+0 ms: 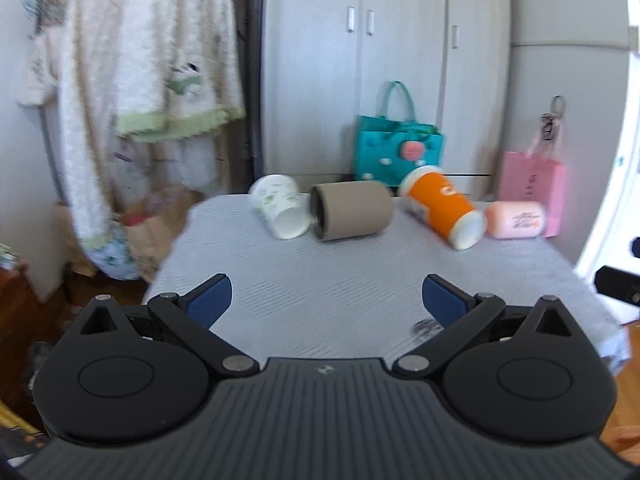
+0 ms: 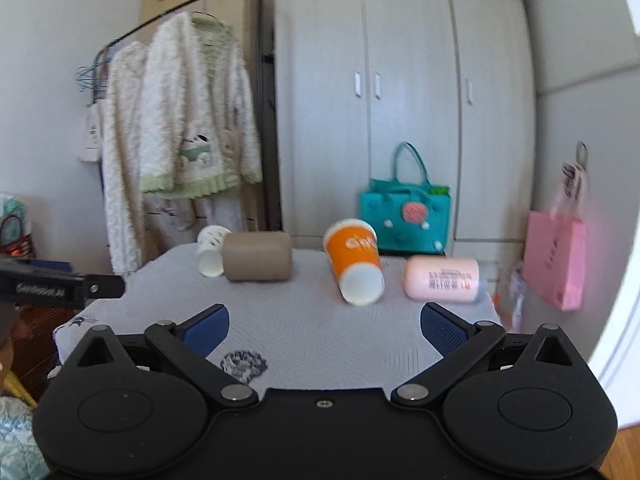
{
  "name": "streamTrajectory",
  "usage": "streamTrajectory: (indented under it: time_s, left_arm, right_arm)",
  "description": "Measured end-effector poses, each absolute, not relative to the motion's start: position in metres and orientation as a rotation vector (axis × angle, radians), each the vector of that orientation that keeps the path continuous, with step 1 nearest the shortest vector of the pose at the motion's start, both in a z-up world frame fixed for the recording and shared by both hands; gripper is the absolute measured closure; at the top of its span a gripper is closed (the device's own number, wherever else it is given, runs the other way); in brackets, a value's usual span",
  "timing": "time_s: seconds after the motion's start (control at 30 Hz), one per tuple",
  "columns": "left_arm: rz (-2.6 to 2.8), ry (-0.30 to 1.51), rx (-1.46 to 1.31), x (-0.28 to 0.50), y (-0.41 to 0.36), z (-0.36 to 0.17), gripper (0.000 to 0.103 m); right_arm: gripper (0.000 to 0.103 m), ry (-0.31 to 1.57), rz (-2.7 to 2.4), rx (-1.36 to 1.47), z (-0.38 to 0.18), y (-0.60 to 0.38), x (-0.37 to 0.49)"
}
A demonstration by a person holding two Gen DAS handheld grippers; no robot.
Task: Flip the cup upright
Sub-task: 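Move the right tool toward the tipped orange cup and close around its base, then lift the orange cup with the right tool and rotate it rim-up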
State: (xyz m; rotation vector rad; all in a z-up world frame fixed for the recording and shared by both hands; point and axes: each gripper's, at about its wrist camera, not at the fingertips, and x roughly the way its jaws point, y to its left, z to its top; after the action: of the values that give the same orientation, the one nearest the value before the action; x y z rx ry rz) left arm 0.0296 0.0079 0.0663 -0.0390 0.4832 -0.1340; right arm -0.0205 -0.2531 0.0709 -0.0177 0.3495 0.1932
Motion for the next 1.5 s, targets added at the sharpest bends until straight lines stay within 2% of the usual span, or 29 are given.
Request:
streamTrajectory:
  time_s: [0.33, 0.77, 0.93, 1.1, 1.17, 1.23, 1.5]
  left_arm:
    - [-0.168, 0.475, -0.026, 0.099, -0.008, 0.083, 0.0]
    - [-0.252, 0.62, -0.25, 0.195, -0.03, 0.035, 0.0]
    - [-0.274, 0.709, -0.353, 0.226, -0.029, 0.021, 0.001]
    - [-0.278, 0.734, -0.356, 0.24, -0.035, 0.015, 0.001]
    - [-0.286, 0.737, -0.365, 0.241, -0.036, 0.014, 0.001]
    - [-0.284, 0.74, -0.367, 0.242, -0.033, 0.012, 0.001]
    - [-0.281, 0.764, -0.385, 0.237, -0.029, 0.009, 0.001]
  right_arm:
    - [0.0, 0.468, 0.418, -0.096, 0.099, -0.259, 0.06]
    - [0.0, 0.693, 0.43, -0.198, 0.074, -0.248, 0.198]
    - [0.001, 0.851, 0.433, -0.225, 0.061, -0.248, 0.255]
    - [0.013, 0.924, 0.393, -0.238, 0.044, -0.254, 0.286]
    - [0.027, 0.934, 0.381, -0.238, 0.039, -0.254, 0.291]
    - [0.031, 0.906, 0.359, -0.265, 0.038, -0.25, 0.291]
    - [0.032, 0.823, 0.361, -0.259, 0.044, -0.244, 0.263]
